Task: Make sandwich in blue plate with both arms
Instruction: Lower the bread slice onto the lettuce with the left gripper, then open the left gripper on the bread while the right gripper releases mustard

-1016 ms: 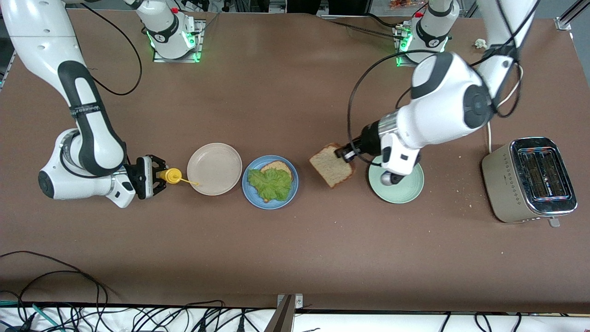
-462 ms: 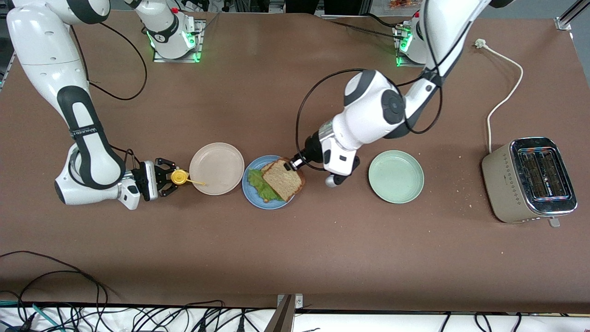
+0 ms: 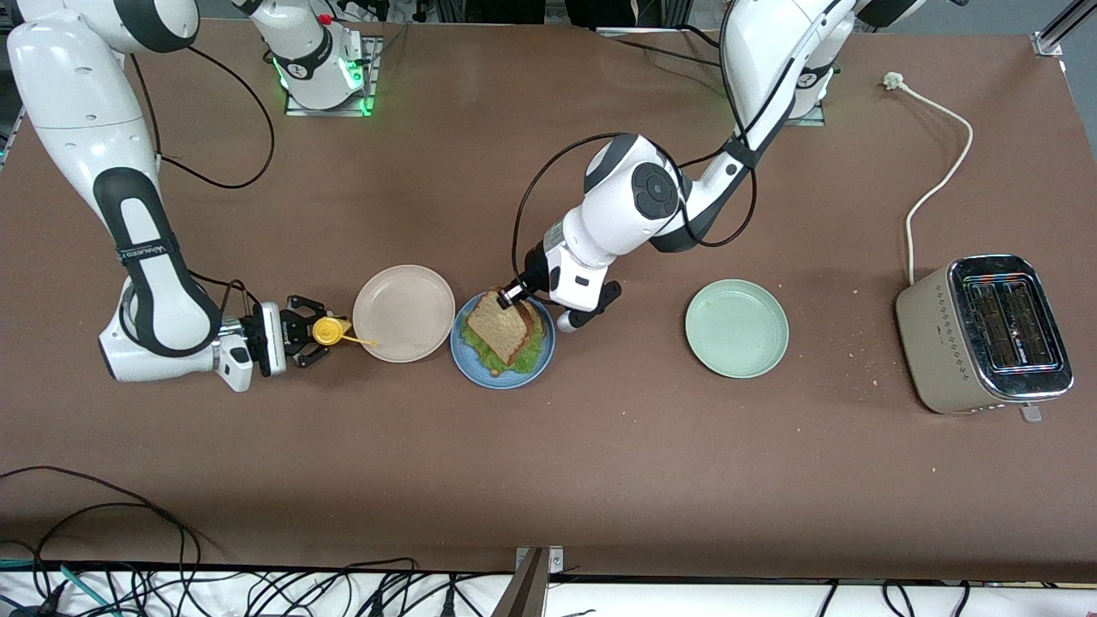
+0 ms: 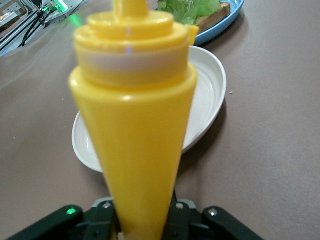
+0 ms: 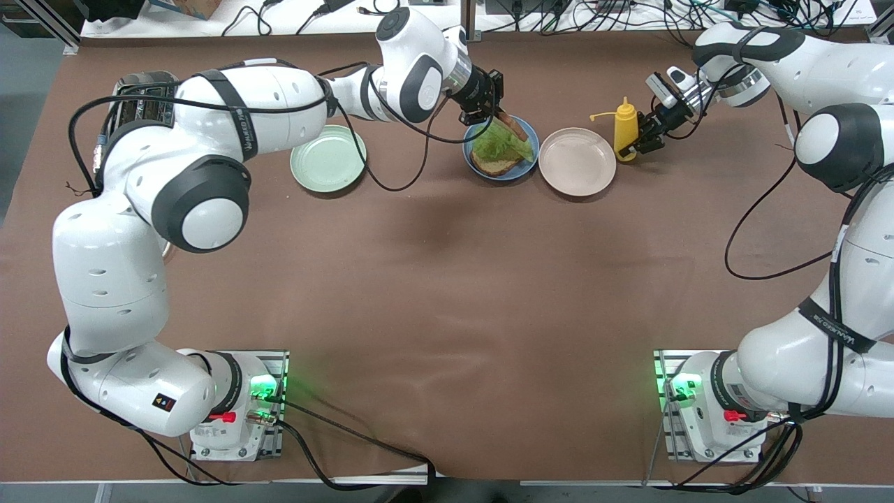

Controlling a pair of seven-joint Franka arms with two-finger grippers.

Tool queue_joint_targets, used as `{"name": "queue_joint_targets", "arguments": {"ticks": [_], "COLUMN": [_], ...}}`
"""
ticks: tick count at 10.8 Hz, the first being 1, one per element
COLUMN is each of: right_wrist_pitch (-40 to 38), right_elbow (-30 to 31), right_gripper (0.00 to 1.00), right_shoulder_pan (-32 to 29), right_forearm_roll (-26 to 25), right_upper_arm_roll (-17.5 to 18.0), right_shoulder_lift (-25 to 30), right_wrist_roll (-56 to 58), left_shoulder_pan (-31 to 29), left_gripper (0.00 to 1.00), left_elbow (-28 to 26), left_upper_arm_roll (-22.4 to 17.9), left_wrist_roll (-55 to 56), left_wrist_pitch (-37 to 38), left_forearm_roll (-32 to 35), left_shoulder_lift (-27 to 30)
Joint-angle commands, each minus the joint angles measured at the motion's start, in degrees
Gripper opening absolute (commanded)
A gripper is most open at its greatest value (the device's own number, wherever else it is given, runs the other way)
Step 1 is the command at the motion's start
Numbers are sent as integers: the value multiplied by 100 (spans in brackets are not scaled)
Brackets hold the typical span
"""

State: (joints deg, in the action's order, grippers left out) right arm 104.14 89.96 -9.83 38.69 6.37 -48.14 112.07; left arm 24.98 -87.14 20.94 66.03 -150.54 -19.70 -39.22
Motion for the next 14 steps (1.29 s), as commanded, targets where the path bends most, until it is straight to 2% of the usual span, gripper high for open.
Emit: {"name": "queue_joint_targets", "arguments": {"ticks": [1,4,6,10,12,14], "right_wrist_pitch": [-175,-447,-474,-465,-465,-483], "right_elbow": [-355,-550,-655,-655,-647,-586], "right_gripper": [100,100,100,100,100,100], "right_shoulder_pan": [-239,-256,-239,-213,-169,-20], "right_forearm_roll": [331,193,-97,-721,-1194,-1661], "right_upper_arm_roll": [66,5,-162,-461,-496,-496], "right_shoulder_lift": [-161,-108,-29,418,778,1330], "right_wrist_roll": [797,799,799,782,-206,-2187], "left_shoulder_pan": [497,648,762,877,868,851], "left_gripper": [0,0,0,0,0,0], "left_elbow": [539,830,830,752,690,593], "left_upper_arm_roll": [-493,-706,-741,-776,-776,-776], "left_wrist_roll": [102,208,234,243,296,322], "left_wrist_pitch": [-81,-89,-439,-459,-337,23], "left_forearm_roll": [28,28,36,45,19,37], "left_shoulder_lift": [-384,-534,-569,-675,-666,-666]}}
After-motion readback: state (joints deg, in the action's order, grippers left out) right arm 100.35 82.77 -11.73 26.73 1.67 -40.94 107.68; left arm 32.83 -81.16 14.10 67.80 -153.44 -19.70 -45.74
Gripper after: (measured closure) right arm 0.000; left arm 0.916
